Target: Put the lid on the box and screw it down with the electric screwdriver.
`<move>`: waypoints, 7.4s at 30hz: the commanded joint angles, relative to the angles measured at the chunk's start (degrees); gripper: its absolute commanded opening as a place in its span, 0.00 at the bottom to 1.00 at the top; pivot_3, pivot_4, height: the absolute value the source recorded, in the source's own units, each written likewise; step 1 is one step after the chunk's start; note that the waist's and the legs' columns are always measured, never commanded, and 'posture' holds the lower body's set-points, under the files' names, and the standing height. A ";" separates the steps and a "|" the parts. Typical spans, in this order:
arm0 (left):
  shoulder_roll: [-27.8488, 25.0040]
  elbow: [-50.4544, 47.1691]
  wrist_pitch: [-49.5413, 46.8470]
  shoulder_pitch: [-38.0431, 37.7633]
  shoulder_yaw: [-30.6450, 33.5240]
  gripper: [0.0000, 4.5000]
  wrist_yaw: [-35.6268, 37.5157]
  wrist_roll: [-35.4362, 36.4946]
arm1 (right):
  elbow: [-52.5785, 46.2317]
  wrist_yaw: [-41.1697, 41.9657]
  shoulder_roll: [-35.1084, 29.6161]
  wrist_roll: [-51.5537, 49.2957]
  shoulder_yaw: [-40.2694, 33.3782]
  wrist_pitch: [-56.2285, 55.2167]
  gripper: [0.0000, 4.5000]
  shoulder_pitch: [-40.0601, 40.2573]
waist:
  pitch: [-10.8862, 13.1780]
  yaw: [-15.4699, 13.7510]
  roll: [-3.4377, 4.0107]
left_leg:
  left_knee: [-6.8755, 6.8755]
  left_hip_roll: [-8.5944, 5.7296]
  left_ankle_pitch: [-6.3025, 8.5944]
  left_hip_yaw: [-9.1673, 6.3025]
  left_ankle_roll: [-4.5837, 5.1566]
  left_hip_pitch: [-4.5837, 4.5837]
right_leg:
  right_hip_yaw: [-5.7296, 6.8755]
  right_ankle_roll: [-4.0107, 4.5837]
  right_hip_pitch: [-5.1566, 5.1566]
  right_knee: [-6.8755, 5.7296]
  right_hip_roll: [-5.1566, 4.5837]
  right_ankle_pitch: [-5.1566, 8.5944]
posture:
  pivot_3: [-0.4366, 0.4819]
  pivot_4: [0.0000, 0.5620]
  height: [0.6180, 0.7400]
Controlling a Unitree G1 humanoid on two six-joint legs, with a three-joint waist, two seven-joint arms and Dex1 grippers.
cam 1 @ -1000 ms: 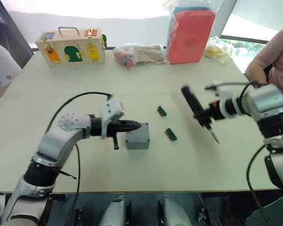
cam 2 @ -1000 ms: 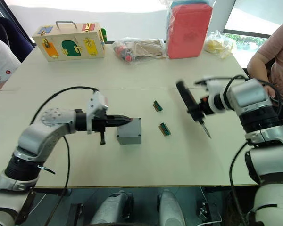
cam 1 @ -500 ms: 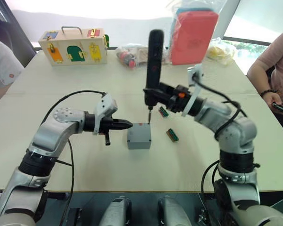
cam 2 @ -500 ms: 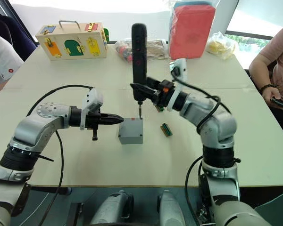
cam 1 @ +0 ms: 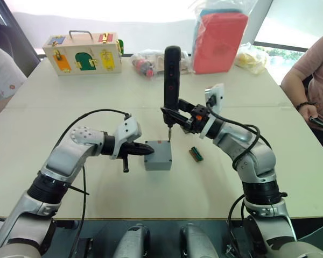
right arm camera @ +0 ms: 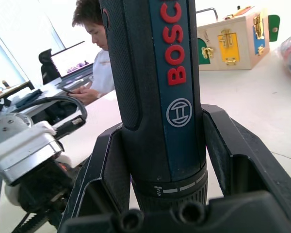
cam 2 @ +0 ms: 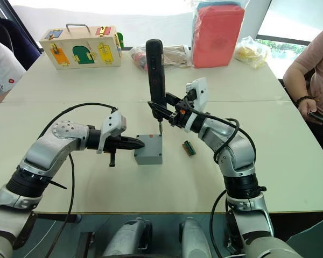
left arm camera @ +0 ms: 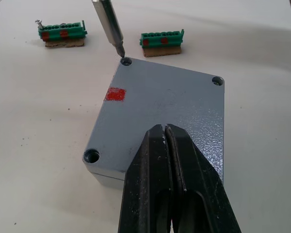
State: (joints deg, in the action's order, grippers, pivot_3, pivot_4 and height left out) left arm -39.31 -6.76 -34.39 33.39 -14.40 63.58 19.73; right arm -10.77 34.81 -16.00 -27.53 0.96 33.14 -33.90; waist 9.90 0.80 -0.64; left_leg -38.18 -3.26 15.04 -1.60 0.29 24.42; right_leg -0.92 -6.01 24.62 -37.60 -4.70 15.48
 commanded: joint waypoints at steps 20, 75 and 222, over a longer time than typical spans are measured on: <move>-0.27 0.40 0.65 -1.83 -0.48 0.00 0.30 -1.47 | 0.91 -1.35 -0.06 7.32 4.09 -11.23 0.40 10.41 | -0.30 -0.16 -0.05 | 0.03 0.00 0.14 0.00 0.24 -0.60 | -0.01 0.01 -0.57 -0.02 0.00 0.01 | 0.48 0.27 0.98; 7.47 -0.07 -6.03 1.14 12.70 0.00 -4.41 10.15 | -1.25 -12.25 -6.52 -23.10 -17.49 21.37 0.40 -14.30 | -1.02 -0.15 0.27 | 0.26 0.00 0.28 -0.08 0.44 -0.35 | -0.01 0.01 -0.37 0.35 -0.29 0.02 | 0.48 0.27 0.98; -3.52 -3.38 -8.19 -1.31 11.99 0.00 -4.38 7.74 | 60.92 13.59 -6.10 19.47 3.19 -21.02 0.63 -23.60 | -0.58 0.40 0.28 | 0.02 -0.02 0.03 0.08 0.04 -0.09 | -0.04 -0.08 -0.13 0.24 -0.07 -0.06 | 0.48 0.27 0.98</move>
State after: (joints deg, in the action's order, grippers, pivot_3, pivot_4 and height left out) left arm -42.10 -8.28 -43.36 32.38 -3.25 59.50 27.80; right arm 49.65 48.23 -22.23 -8.44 5.16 13.96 -55.70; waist 9.32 1.20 -0.37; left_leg -38.16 -3.27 15.06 -1.52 0.33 24.33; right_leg -0.96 -6.09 24.49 -37.36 -4.76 15.42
